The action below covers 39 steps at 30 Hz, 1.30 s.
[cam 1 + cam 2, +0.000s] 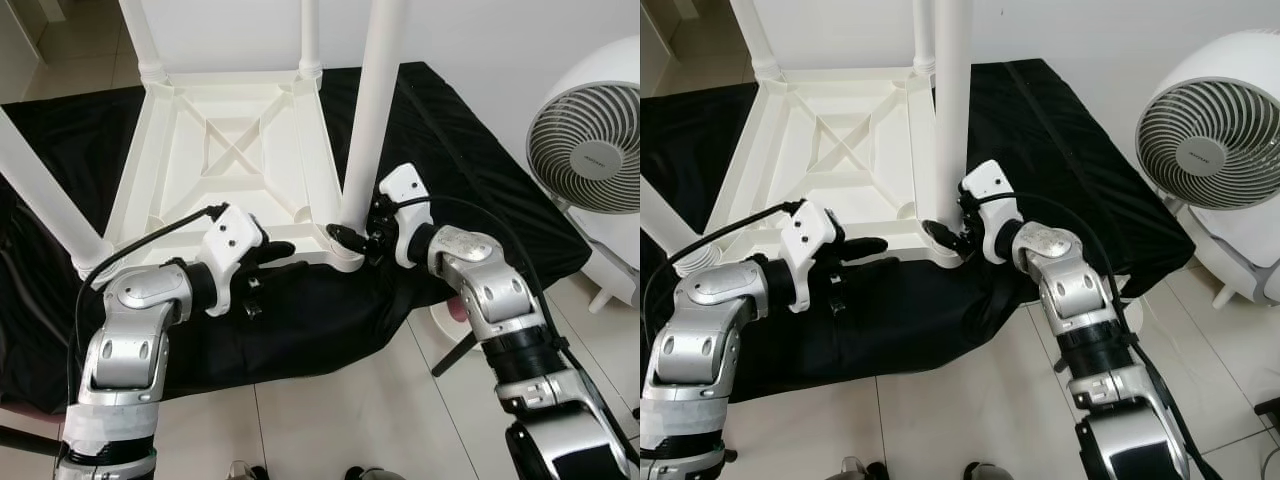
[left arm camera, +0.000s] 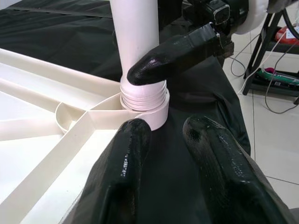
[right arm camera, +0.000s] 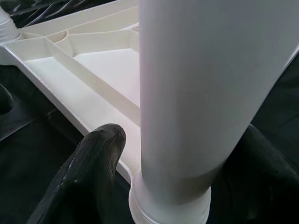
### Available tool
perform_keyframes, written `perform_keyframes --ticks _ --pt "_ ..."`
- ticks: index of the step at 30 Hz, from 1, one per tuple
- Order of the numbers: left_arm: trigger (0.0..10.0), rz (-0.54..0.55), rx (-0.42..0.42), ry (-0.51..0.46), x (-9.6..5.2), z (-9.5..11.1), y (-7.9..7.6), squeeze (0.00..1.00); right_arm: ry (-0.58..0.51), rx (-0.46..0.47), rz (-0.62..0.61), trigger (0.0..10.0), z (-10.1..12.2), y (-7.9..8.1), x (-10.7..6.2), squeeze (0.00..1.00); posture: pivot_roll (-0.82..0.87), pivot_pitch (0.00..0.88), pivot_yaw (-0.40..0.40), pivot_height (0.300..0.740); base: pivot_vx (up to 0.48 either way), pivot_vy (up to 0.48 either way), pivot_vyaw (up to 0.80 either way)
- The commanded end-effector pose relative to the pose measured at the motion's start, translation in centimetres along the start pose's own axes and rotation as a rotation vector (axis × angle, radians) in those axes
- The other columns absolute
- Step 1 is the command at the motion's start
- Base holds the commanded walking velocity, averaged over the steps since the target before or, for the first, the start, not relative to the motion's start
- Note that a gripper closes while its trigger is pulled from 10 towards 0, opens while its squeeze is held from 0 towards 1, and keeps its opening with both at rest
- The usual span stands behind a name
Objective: Building children table
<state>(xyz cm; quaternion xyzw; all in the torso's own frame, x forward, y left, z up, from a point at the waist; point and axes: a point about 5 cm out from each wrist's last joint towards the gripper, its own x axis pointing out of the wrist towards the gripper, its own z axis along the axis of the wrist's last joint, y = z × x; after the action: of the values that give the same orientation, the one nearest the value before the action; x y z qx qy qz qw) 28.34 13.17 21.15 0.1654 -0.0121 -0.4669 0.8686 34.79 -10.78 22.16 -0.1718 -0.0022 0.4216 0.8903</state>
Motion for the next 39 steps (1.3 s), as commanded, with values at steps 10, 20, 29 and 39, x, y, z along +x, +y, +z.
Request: perform_keyframes --ticks 10,20,29,39 --pt "10.0 0.205 0.0 0.013 -0.5 -0.1 1.0 0.0 0.008 0.051 0.065 0.0 -0.8 1.0 1.0 0.0 -0.05 0.143 0.027 0.74 0.0 0.0 0.0" --pt "10.0 0.202 -0.003 0.009 -0.4 -0.1 0.9 0.0 0.072 0.184 -0.453 0.0 -1.9 0.8 1.5 0.0 -0.07 0.144 0.027 0.74 0.0 0.0 0.0" --pt "10.0 0.193 -0.003 0.005 -0.2 -0.1 0.9 0.0 0.047 0.321 -0.935 0.0 -2.0 2.1 0.9 0.0 -0.07 0.143 0.029 0.74 0.0 0.0 0.0" --pt "10.0 0.195 -0.003 0.005 -0.2 0.0 0.9 0.0 0.039 0.339 -0.947 4.0 -1.8 2.9 1.8 0.0 -0.07 0.143 0.029 0.74 0.0 0.0 0.0"
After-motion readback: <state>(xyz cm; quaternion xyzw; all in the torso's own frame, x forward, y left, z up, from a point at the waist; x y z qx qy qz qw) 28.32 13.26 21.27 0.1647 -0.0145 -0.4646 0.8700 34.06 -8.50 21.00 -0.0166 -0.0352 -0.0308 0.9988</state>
